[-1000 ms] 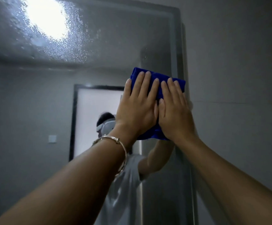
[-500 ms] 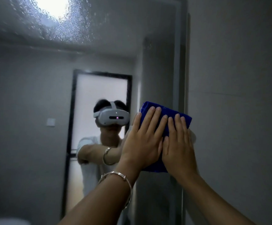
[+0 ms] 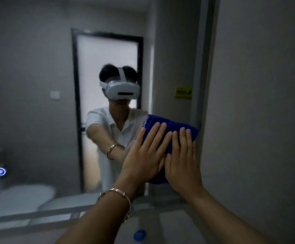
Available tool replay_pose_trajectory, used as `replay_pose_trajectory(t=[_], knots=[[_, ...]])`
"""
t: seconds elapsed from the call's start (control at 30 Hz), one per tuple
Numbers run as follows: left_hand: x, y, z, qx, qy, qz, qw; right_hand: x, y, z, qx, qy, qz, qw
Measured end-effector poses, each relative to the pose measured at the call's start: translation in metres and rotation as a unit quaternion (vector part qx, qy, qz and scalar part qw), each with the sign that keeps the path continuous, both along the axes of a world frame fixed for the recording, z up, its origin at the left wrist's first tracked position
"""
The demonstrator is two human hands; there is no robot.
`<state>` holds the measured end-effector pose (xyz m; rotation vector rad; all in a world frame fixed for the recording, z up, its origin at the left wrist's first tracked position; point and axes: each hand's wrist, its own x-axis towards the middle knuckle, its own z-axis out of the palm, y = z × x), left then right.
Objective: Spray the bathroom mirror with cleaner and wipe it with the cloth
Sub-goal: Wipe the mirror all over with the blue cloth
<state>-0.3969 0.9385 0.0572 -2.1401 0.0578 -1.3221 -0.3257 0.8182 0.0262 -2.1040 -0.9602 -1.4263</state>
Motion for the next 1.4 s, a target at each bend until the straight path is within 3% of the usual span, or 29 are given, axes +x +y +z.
replay_pose_trajectory(t=[0.57, 0.77, 1.0, 1.4], knots=[[-0.058, 0.044, -0.136, 0.021, 0.124, 0.035, 0.991, -0.050, 0.029, -0.145, -0.085, 0.084, 0.004, 0.993], [-0.078, 0.063, -0.143, 0.039, 0.147, 0.063, 0.986, -0.069, 0.041, -0.152, -0.105, 0.130, 0.024, 0.986], [-0.142, 0.123, -0.146, 0.076, 0.131, 0.098, 0.984, -0.112, 0.084, -0.143, -0.157, 0.096, 0.088, 0.979], [-0.293, 0.253, -0.126, 0.014, 0.139, 0.195, 0.971, -0.236, 0.232, -0.107, -0.222, 0.069, 0.159, 0.960]])
